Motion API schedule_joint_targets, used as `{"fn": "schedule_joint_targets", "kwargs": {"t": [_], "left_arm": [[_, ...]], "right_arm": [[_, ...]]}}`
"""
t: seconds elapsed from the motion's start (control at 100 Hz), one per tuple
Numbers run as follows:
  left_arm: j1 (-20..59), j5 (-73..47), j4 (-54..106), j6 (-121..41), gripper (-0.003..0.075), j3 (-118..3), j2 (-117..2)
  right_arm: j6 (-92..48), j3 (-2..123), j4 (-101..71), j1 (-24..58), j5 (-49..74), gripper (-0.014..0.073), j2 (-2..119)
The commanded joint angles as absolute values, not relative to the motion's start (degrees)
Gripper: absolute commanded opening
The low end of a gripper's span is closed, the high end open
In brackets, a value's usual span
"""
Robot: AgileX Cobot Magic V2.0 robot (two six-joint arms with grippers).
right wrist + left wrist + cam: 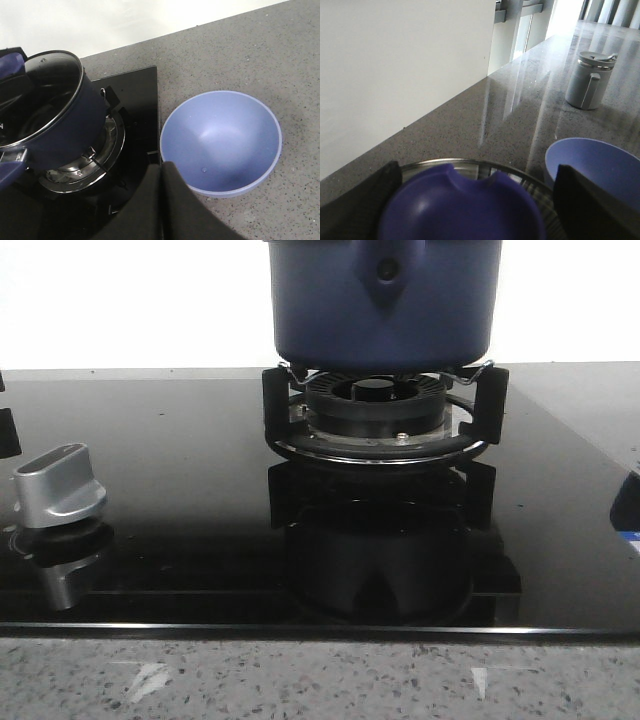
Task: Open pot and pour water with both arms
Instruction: 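Lower the lid onto the pot with the left gripper and release it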
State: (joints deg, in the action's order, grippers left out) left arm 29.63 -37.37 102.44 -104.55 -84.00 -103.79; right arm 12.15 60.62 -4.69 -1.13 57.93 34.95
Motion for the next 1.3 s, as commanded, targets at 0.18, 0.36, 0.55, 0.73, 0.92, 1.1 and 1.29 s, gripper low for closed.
{"fn": "schedule_joint_targets", "kwargs": {"t": [0.18,0.36,0.55,0.73,0.92,1.1,1.29], "left_arm": [[28.49,-39.01,107.28,-102.48,0.0589,-87.90,-95.93],[24.03,-38.52,102.68,-92.38,0.0519,-87.36,-88.47],[19.02,-30.48,84.44,-72.31,0.0238,-78.71,-74.75],[14.26,-26.88,75.97,-69.80,0.0094,-62.55,-56.13],[13.20,-19.82,73.01,-69.80,-0.0020,-42.96,-33.89],[13.20,-16.14,72.79,-69.28,-0.0020,-32.99,-18.77],[13.20,-15.31,72.40,-69.28,-0.0020,-29.38,-12.91]], "right_arm": [[9.64,61.88,-3.52,-1.04,54.39,-0.0068,35.12],[9.01,61.74,-1.06,-1.04,54.02,-0.0068,35.12],[3.56,54.88,-0.92,-1.04,46.23,-0.0068,29.50],[1.63,42.99,-1.03,-1.04,39.27,-0.0068,17.96],[1.63,33.63,-4.07,-1.04,37.88,-0.0068,3.91],[1.63,29.99,-4.30,-1.04,37.63,-0.0068,-1.12],[1.63,29.99,-4.58,-1.04,35.46,-0.0068,-0.99]]}}
